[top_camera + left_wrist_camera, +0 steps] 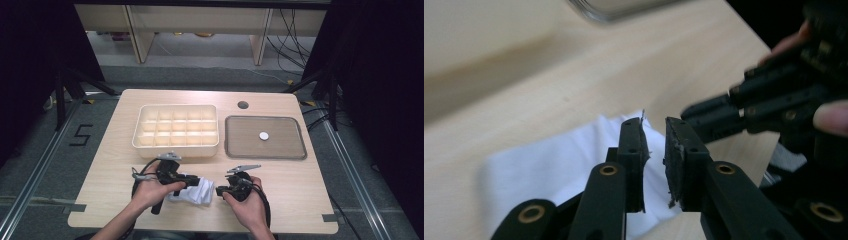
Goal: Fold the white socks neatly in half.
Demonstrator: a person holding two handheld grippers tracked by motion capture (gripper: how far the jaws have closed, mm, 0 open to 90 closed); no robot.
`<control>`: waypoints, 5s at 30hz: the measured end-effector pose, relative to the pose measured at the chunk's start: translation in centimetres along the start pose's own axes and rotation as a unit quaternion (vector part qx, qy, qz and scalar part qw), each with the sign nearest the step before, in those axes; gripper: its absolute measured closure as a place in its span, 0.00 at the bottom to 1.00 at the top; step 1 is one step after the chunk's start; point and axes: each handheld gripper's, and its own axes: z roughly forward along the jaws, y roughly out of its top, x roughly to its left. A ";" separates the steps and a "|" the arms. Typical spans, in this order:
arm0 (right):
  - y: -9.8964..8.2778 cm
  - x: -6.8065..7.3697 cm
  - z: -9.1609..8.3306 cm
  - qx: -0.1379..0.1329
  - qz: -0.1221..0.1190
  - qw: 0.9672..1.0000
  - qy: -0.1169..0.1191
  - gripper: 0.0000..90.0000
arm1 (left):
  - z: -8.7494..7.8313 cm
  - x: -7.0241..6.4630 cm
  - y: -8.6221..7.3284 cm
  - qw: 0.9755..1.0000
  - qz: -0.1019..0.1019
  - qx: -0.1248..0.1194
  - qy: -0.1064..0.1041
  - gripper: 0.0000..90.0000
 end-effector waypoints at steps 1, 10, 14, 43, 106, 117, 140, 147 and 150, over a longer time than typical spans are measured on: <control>0.0 -0.1 -0.1 -0.001 -0.004 1.000 0.001 0.91 | -0.4 0.4 0.1 1.000 -0.005 -0.012 0.009 0.85; 0.1 0.8 0.6 0.008 -0.013 1.000 0.013 0.95 | 1.4 2.2 -1.6 0.995 0.020 0.089 0.050 0.99; 0.3 1.2 0.8 0.003 -0.021 0.999 0.027 0.95 | 2.0 1.5 -1.4 0.994 0.024 0.097 0.044 0.99; 0.9 1.8 2.2 0.004 -0.040 0.999 0.009 0.97 | 4.6 -0.4 -2.0 0.995 0.041 0.089 0.000 0.89; 2.9 3.0 4.4 0.057 -0.025 0.998 0.025 1.00 | 0.7 4.5 -2.7 0.992 -0.049 0.091 0.070 0.77; 2.6 3.1 4.7 0.052 -0.026 0.998 0.023 1.00 | 0.7 5.0 -3.4 0.994 -0.070 0.076 0.047 0.92; 2.7 2.7 4.7 0.048 -0.013 0.998 0.038 1.00 | -1.0 2.7 -1.5 0.994 -0.098 0.040 -0.036 0.92; 3.2 3.5 3.7 0.016 -0.021 0.998 0.059 1.00 | -0.9 2.7 -1.5 0.994 -0.096 0.041 -0.028 0.92; 3.1 4.0 4.4 0.036 -0.017 0.997 0.060 1.00 | -0.9 2.6 -1.4 0.994 -0.096 0.037 -0.033 0.92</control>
